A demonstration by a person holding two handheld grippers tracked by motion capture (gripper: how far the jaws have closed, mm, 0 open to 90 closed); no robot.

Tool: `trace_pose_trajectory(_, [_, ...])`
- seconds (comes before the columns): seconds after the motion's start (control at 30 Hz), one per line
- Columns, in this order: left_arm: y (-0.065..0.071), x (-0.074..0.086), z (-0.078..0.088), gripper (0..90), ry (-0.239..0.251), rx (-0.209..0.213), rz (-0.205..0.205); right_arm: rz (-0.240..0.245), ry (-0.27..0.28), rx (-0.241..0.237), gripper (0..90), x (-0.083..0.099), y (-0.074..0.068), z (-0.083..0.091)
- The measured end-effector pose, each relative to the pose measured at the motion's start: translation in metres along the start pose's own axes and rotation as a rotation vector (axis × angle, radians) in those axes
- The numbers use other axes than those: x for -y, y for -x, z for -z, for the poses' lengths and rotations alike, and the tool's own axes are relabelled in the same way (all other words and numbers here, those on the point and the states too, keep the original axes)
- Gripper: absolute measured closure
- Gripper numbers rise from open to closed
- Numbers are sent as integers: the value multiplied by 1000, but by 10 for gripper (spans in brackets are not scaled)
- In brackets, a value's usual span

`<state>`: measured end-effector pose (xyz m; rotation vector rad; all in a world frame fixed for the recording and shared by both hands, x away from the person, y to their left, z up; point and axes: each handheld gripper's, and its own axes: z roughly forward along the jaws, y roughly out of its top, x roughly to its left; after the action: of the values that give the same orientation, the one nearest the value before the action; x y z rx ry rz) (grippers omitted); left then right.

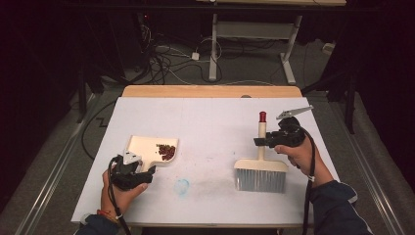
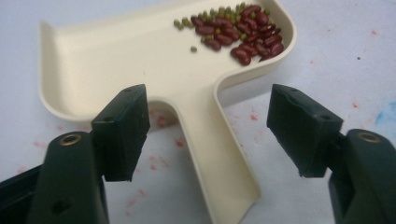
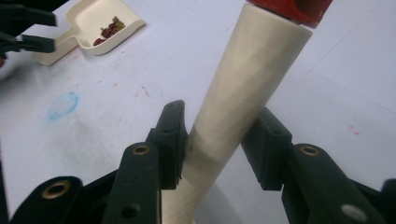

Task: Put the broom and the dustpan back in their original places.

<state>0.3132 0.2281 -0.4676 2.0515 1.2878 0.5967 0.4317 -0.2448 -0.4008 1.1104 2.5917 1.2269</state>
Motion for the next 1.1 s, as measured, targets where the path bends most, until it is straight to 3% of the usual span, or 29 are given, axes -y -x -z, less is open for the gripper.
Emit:
trace_pose_trajectory(0.13, [3,5,10,259,47,-1,-74,-30,10,35,600,-1,5,-9])
trace_pose_trajectory(0.3, [6,13,12,235,72,33,-125,-45,-3,109,569,-2,13,-21])
trace_pose_trajectory(0.47, [12,12,13,234,91,41,-177,-50,-11,182,543,-6,24,-35])
trace_pose_trajectory(0.53, [14,12,13,234,98,35,-201,-33,1,266,493,-8,27,-39])
trace_pose_trajectory(0.6, [15,13,13,233,105,42,-205,-31,22,329,471,-9,29,-40])
trace_pose_trajectory(0.7, [16,14,12,200,100,46,-210,-30,37,369,450,-9,30,-41])
trace_pose_trajectory(0.93, [16,20,16,197,109,84,-216,-4,110,396,419,-7,25,-40])
trace_pose_trajectory(1.0, [17,22,19,197,109,81,-235,1,131,418,394,-7,23,-39])
trace_pose_trajectory(1.1, [16,26,21,197,111,90,-232,10,182,441,340,-8,19,-37])
